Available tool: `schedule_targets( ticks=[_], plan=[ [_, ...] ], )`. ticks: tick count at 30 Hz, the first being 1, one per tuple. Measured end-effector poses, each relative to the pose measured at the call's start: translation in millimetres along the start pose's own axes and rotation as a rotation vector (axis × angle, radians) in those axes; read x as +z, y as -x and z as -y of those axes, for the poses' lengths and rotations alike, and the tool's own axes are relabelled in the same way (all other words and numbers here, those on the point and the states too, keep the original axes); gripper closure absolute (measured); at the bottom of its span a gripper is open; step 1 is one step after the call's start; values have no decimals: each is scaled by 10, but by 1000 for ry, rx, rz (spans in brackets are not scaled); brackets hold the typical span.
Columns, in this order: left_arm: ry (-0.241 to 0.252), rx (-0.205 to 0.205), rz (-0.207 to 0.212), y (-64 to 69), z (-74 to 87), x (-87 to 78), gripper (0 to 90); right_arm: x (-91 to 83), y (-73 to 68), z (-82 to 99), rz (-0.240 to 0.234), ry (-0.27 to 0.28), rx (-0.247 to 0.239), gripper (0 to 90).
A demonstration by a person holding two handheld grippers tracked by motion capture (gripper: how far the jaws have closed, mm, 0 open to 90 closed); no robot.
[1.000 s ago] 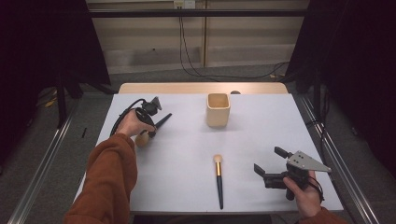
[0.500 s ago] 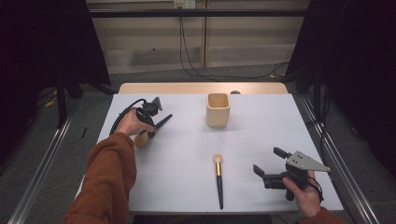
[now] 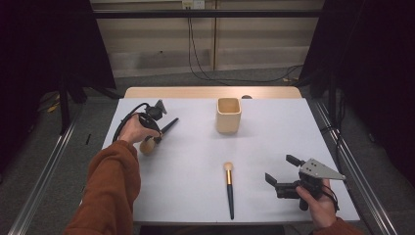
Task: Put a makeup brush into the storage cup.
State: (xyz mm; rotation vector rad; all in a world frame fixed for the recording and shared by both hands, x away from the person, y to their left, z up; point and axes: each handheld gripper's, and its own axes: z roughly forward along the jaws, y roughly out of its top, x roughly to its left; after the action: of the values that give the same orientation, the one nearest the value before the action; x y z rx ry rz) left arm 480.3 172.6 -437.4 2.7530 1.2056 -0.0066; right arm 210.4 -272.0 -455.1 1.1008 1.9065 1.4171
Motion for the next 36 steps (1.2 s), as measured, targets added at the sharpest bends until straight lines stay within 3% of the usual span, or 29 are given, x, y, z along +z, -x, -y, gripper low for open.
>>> schedule_targets(
  ticks=[7,11,25,27,36],
  plan=[
    [55,-11,8,-12,27,-88,669,-1,4,1,1,0,1,0],
    [115,-21,31,-14,44,-154,669,1,2,0,1,0,4,0],
    [336,-68,39,-53,214,-283,669,-7,11,-4,15,8,2,0],
    [345,-79,11,-59,246,-287,668,-5,9,-4,13,8,0,0],
    [509,-93,37,-85,405,-333,668,-4,9,-8,17,10,-4,0]
  ],
)
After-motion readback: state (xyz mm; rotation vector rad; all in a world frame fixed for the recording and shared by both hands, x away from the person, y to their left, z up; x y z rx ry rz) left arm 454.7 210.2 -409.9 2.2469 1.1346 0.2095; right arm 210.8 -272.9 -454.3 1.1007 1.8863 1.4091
